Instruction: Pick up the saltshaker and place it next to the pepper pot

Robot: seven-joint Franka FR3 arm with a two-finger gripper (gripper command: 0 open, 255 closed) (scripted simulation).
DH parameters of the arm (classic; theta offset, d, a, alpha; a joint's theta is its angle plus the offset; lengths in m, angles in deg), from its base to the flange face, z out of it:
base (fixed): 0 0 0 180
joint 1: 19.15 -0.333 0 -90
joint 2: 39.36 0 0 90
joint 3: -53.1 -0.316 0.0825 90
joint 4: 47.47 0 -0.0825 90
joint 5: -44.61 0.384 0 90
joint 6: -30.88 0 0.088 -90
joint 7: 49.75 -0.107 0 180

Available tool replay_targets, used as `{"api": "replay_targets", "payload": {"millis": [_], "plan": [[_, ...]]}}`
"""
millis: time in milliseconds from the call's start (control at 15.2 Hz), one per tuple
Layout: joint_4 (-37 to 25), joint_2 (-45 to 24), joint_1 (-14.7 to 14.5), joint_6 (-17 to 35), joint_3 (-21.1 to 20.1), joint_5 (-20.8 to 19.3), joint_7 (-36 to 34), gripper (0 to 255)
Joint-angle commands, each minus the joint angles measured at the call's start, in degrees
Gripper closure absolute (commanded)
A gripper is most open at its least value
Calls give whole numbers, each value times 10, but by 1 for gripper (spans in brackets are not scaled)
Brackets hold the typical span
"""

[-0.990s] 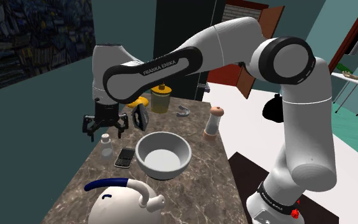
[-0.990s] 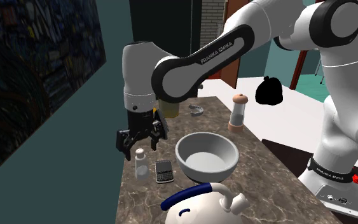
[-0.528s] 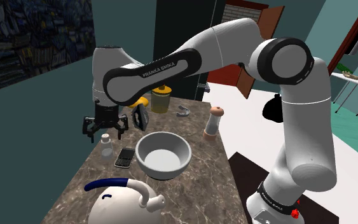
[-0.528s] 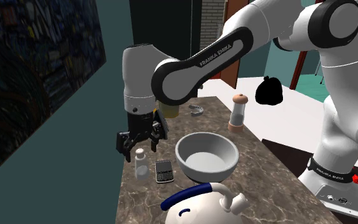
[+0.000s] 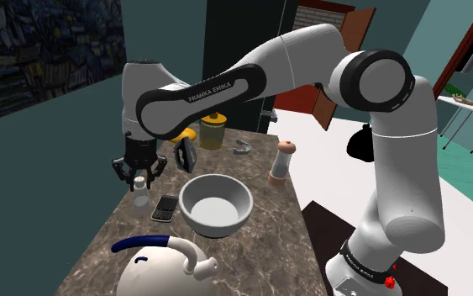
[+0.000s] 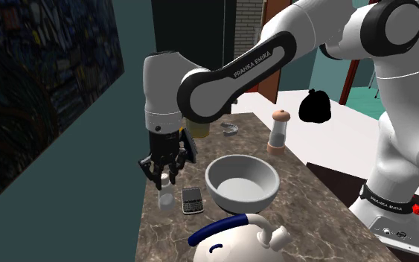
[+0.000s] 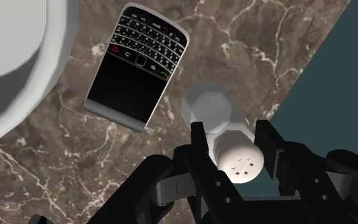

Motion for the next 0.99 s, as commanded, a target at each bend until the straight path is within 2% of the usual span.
{"api": "replay_targets", "payload": {"millis": [0, 132, 924], "plan": [[0, 0, 0, 0, 0, 0, 0, 255], [0, 0, 0, 0, 0, 0, 0, 255], [-50, 30, 3, -79, -7, 13, 4, 255]]}}
